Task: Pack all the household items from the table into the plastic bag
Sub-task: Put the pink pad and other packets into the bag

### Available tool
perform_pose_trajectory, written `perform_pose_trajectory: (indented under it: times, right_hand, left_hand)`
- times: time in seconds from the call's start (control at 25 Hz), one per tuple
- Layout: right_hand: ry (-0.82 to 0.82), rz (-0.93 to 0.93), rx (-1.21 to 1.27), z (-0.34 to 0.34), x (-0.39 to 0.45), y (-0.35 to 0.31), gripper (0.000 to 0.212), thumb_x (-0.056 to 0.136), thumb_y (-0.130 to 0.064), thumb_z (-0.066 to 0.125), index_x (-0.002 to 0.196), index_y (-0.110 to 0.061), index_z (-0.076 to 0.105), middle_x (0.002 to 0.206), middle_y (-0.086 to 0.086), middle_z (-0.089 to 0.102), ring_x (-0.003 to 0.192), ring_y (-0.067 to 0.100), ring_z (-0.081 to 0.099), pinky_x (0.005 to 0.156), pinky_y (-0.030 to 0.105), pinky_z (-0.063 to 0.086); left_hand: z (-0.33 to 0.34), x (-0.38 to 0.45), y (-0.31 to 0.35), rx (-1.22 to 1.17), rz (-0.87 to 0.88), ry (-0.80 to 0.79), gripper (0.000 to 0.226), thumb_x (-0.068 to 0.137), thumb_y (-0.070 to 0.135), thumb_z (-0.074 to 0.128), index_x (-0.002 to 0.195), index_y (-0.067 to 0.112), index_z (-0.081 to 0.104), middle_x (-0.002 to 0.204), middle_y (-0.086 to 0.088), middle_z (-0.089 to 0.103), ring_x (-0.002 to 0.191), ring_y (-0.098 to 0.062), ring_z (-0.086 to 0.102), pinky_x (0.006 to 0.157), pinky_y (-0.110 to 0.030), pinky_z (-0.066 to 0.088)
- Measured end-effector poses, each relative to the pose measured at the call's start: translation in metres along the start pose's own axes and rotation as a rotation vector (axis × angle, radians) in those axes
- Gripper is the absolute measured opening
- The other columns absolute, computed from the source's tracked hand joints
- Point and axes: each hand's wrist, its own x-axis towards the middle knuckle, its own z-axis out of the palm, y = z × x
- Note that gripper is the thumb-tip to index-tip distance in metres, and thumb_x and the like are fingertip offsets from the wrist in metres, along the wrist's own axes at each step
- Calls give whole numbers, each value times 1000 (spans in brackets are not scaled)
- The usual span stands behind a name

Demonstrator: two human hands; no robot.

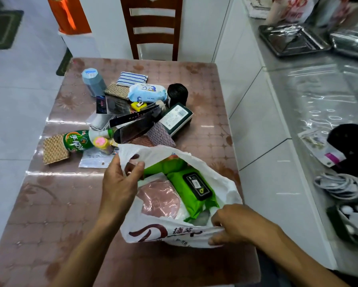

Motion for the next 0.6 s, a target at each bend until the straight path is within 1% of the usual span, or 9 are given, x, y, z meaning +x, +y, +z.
perform_pose_trajectory:
  times: [0.12,0.16,0.24,0.28,0.36,0.4,0.44,0.52,0.6]
  right_hand:
    - [253,181,0,-2,-6,6,59,90,-62,44,137,-26,37,126,5,56,106,29,59,74,34,46]
    - [400,213,19,-4,-4,8,63,91,-59,44,142,-27,27,130,3,51,106,28,59,75,36,48]
    - [648,170,85,-7,10,7,66,90,-54,49,145,-29,25,136,1,45,112,28,55,81,39,48]
    - [617,83,103,-9,20,6,68,87,-54,52,146,-31,26,141,-1,41,120,28,49,89,42,45]
    - [309,-50,65,-9,46,-3,75,82,-56,57,147,-35,25,154,-1,27,137,29,30,105,49,31]
    - [153,-31,-9,-6,58,-6,78,81,-57,59,148,-35,24,157,1,23,140,31,23,107,53,25]
    - [87,15,-70,-6,64,-8,77,81,-55,60,147,-35,25,157,4,23,140,33,23,107,56,23]
    - [211,67,-116,-25,73,-15,53,86,-45,55,136,-34,42,144,8,44,129,35,40,100,50,35]
    - [511,-31,126,-57,81,-25,25,88,-39,53,111,-31,61,112,4,68,99,28,62,81,39,50]
  left_hand:
    - [17,-5,-1,-72,-19,-41,5,95,18,59,99,18,62,63,-1,60,49,-8,49,45,-22,40]
    - [18,-4,-2,-84,-15,-15,5,95,17,58,97,15,62,62,-4,59,47,-10,47,43,-22,40]
    - [11,-4,-1,-117,5,73,11,97,18,56,94,11,63,63,-9,57,44,-11,43,41,-21,38]
    - [5,-4,0,-138,7,125,15,98,18,54,93,10,65,62,-10,57,42,-11,41,39,-20,36]
    - [-15,-3,0,-141,-22,202,19,99,18,52,93,7,66,61,-10,55,43,-11,38,38,-19,32]
    - [-25,-1,-2,-113,-55,208,18,98,17,53,91,6,66,61,-10,54,43,-12,37,38,-19,31]
    - [-34,4,-6,-72,-100,198,15,96,16,56,89,6,66,60,-11,53,44,-13,36,38,-19,30]
    - [-51,16,-13,8,-197,180,9,92,17,61,96,10,65,61,-10,56,46,-15,37,41,-22,30]
    - [-59,26,-15,34,-201,186,12,92,17,62,103,16,62,69,-10,62,50,-18,43,46,-25,33]
